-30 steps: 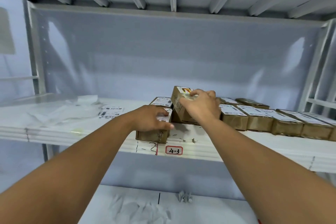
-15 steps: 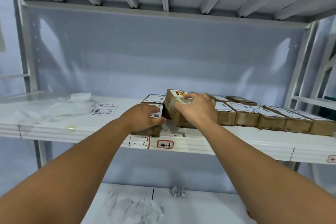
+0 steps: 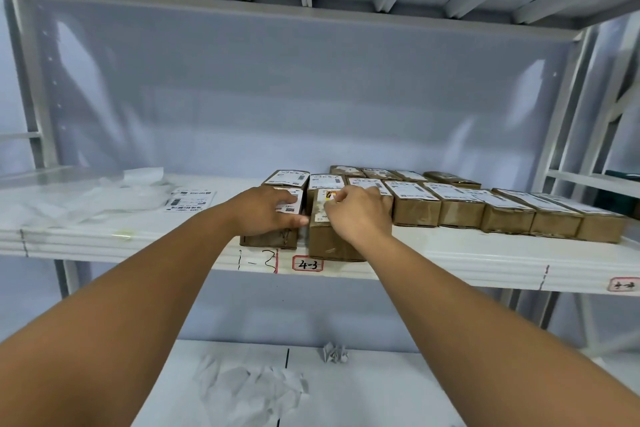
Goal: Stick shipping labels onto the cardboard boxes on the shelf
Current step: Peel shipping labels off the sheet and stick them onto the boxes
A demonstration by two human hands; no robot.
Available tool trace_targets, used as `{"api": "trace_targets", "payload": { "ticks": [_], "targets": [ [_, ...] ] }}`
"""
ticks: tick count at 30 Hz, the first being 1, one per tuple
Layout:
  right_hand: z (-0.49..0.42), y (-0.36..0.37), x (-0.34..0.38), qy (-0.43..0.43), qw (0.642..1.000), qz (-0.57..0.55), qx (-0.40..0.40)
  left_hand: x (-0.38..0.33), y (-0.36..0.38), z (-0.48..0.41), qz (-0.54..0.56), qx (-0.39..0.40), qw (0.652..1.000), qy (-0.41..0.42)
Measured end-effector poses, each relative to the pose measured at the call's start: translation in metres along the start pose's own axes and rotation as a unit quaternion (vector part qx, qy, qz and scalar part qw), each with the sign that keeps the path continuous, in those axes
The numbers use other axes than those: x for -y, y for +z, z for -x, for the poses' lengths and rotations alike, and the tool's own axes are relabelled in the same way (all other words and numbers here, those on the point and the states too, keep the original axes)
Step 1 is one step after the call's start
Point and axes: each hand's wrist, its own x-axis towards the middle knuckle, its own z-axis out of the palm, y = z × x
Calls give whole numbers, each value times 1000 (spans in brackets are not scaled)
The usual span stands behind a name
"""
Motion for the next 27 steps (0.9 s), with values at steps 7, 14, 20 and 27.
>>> {"api": "trace_targets", "payload": {
  "ticks": [7,14,20,27],
  "targets": [
    [-16,12,6,23,996,-90,16,1,5,1,11,-9,1000,-7],
    [-16,21,7,12,989,-148,-9,7,16,-5,-21,-62,998,-17],
    [-18,19,7,0,998,-66,3,8,19,-5,-53,-59,997,-22],
    [-28,-1,54,-100,994,32,-21,13,10,-3,187,-188,964,-23]
  ]
}}
